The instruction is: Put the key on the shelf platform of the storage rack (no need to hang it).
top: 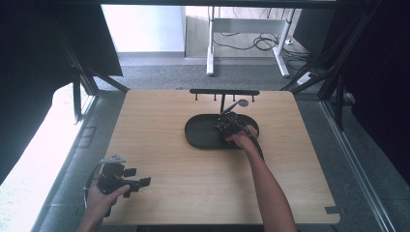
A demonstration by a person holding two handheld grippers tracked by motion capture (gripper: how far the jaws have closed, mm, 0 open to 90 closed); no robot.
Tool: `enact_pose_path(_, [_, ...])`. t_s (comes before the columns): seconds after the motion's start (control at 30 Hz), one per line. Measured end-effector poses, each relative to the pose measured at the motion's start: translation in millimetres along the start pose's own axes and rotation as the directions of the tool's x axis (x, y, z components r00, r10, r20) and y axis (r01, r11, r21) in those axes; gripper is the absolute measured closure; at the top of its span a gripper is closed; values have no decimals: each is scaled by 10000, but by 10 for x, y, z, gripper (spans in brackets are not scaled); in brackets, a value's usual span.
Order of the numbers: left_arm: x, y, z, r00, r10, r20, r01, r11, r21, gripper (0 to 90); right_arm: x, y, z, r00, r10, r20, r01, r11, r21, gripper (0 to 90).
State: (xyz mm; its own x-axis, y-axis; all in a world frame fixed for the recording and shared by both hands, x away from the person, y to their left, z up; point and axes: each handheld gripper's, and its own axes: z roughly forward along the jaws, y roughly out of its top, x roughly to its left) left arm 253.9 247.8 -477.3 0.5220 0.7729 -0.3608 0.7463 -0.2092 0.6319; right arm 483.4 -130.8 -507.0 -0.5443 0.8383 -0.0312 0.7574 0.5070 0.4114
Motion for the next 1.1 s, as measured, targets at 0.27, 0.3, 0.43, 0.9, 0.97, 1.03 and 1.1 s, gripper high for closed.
enact_pose_path(0.27, [18,2,-19,10000,-35,13,35,10000,-43,197,-5,-31,-107,9999,111,73,-107,9987,-496,393])
enact_pose_path(0.3, [20,2,-22,10000,-49,12,49,10000,-60,197,6,-30,-146,10000,83,36,-81,9980,-626,388])
enact_pose_path(0.43, [21,2,-28,10000,-74,19,74,9999,-68,196,41,-48,-302,10000,-56,-4,55,9948,-1014,383])
enact_pose_path(0.9, [15,6,-39,9999,-91,115,93,9999,-140,197,155,-328,-760,9947,-893,-508,774,9766,-2008,396])
enact_pose_path(0.97, [14,6,-39,9999,-98,108,100,9999,-134,197,169,-393,-817,9925,-1041,-647,872,9707,-2240,397])
enact_pose_path(1.03, [14,5,-38,9999,-99,119,100,9999,-128,196,190,-473,-869,9911,-1129,-710,932,9669,-2376,397])
enact_pose_path(1.1, [12,4,-34,9999,-99,101,100,9999,-116,196,203,-546,-903,9898,-1201,-762,976,9633,-2499,397])
